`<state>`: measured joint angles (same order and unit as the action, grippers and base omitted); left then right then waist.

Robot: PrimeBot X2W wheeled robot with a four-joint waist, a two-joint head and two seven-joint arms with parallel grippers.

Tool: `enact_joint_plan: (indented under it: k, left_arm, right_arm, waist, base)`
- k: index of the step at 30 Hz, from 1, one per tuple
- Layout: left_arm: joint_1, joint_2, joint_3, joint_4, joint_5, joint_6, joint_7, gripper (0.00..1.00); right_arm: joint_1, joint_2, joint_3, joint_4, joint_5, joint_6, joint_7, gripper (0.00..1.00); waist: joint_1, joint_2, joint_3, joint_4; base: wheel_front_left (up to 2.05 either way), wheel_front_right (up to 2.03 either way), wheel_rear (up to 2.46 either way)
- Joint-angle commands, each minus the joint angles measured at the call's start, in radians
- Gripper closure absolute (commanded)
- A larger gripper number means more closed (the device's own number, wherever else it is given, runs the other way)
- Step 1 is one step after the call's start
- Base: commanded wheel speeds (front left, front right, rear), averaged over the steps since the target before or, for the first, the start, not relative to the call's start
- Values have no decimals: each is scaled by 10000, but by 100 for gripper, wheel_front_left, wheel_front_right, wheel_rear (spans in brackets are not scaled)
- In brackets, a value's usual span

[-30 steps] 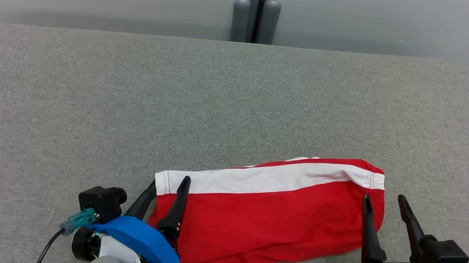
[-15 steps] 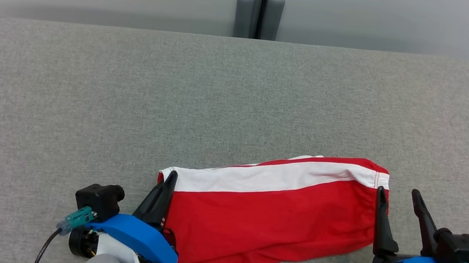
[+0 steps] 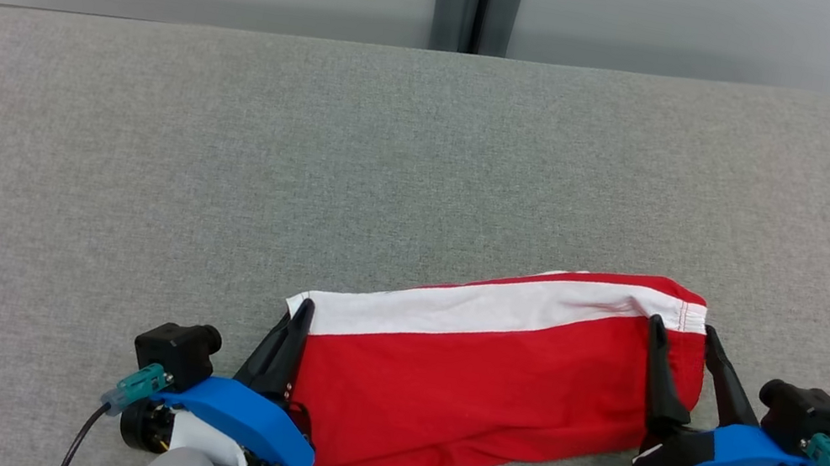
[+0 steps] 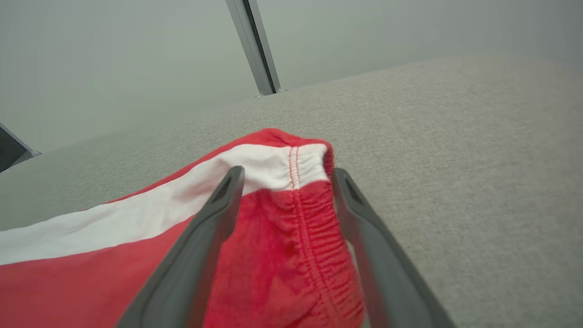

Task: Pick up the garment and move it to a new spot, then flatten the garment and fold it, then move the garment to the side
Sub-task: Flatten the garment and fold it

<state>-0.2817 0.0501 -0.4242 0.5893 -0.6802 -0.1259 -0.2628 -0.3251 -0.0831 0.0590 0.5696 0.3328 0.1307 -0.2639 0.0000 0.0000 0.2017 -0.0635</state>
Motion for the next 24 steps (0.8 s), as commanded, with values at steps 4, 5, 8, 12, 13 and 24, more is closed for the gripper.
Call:
enact_joint_plan:
  k: [4,5,8,12,13,24]
  left_arm:
    - [18,3,98,-54,110,-73,-30,100]
    - [23,3,102,-58,118,-72,-30,100]
    - [16,5,130,-58,168,-72,-30,100]
    - [109,3,149,-61,219,-72,-30,100]
    - [132,5,152,-52,210,-72,-30,100]
    - [37,-4,805,-682,645,-72,-30,100]
  right_arm:
    - [-293,-250,342,176,700,1,-6,0]
    - [-322,-269,416,220,863,1,-6,0]
    - [-448,-451,581,265,1086,1,-6,27]
    - [-417,-556,774,344,1240,1,-6,100]
    - [-417,-576,802,381,1298,1,-5,100]
    - [-404,-666,716,-564,1071,1,-7,100]
  waist:
    - [0,0,50,47]
    - [0,0,61,56]
    - [0,0,84,83]
    - [0,0,58,103]
    - [0,0,44,111]
    - [0,0,-433,180]
  base:
    - [0,0,0]
    - [0,0,0]
    - [0,0,0]
    - [0,0,0]
    - [0,0,0]
    - [0,0,0]
